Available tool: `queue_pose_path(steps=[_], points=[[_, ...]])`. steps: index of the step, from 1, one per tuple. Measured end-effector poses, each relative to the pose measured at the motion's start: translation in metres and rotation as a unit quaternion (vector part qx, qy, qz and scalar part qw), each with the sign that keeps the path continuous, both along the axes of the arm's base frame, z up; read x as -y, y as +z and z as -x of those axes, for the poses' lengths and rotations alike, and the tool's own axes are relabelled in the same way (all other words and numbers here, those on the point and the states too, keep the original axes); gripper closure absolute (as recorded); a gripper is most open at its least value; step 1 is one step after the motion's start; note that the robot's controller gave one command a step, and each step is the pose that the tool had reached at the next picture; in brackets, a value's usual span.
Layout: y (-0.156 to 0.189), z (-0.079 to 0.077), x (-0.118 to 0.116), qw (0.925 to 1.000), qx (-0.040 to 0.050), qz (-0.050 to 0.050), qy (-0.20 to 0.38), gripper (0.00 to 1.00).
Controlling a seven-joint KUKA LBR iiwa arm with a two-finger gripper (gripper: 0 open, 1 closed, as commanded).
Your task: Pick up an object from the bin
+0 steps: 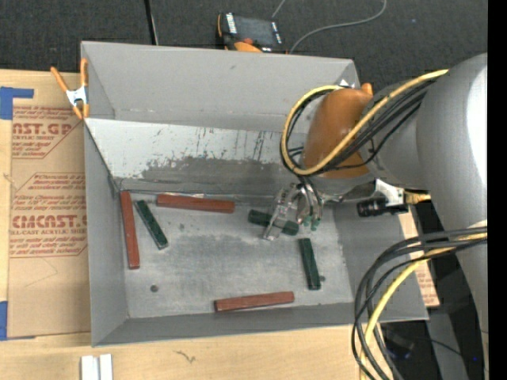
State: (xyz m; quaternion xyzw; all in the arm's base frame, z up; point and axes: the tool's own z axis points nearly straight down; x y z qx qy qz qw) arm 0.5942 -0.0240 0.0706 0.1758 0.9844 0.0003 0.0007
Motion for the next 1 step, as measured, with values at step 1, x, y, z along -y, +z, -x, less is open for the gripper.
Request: queue_pose_path(steps=[1], points=[[0.1463,0.0389,0.0415,0.9982,0.0039,0.002,0.06,1.0]])
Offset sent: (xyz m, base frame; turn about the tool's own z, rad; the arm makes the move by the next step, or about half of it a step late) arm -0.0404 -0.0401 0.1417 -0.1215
